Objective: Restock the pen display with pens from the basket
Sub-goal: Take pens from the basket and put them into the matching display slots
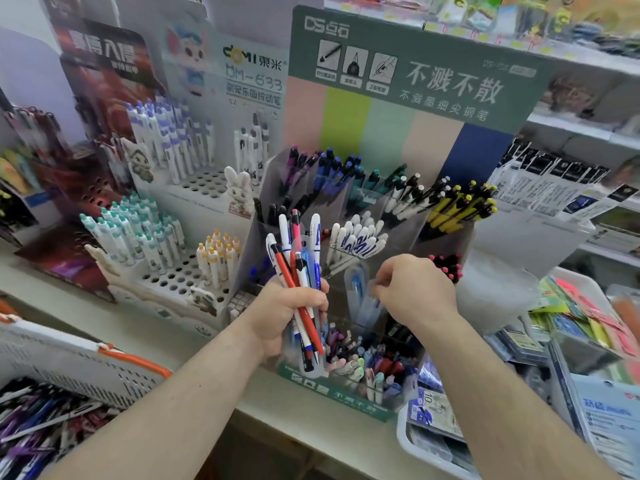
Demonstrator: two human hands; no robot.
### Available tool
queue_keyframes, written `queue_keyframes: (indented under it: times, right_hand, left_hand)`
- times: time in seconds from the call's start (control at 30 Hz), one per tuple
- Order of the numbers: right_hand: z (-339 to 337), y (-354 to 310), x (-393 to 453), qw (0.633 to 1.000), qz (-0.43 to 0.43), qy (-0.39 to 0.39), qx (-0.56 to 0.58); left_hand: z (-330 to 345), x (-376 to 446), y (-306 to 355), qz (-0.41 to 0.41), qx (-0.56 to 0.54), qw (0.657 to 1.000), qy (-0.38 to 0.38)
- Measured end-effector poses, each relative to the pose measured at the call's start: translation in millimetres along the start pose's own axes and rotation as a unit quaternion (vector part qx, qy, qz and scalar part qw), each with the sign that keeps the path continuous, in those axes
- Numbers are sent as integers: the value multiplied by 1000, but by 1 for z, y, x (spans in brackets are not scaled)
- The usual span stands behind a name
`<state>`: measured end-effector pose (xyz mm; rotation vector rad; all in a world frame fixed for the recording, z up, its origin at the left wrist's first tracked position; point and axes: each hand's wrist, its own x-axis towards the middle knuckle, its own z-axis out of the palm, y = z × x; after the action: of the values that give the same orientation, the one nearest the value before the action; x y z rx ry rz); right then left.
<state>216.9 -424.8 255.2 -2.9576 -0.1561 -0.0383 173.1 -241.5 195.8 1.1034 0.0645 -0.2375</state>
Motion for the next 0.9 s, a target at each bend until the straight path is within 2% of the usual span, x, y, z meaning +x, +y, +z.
queue_keyframes:
  times: [0.07, 0.13, 0.2, 0.27, 0.33, 0.4, 0.57, 0.7, 0.8, 0.9]
  right_hand:
    - [-7, -5, -3, 999, -1, 34, 40]
    - [-10, -13, -7, 986, -13, 86, 142]
    - [-10, -26, -9, 955, -19, 70, 289]
    - [-6, -41, -7, 906, -4, 13, 422]
    - [0, -50, -4, 879, 8, -2, 477]
    - [5, -57, -2, 868, 7, 20, 496]
    - [6, -61, 3, 879, 4, 92, 469]
    - [2, -61, 3, 869, -21, 152, 470]
    - [-4, -57, -2, 843, -35, 220, 489]
    - [-14, -47, -4, 790, -20, 290, 539]
  left_hand:
    - [-2, 0, 2, -8, 15, 1000, -13]
    - [-5, -2, 5, -20, 22, 999, -33]
    - [-7, -3, 8, -33, 29, 997, -65]
    - [-11, -3, 10, -49, 29, 992, -110]
    - [-13, -3, 11, -64, 27, 986, -149]
    - [-13, -3, 12, -67, 36, 986, -152]
    - [-10, -6, 22, -64, 42, 993, -87]
    - [-5, -2, 24, -12, 44, 998, 39]
    - [-3, 3, 26, 17, -10, 992, 125]
    - [-9, 4, 30, 6, -57, 985, 160]
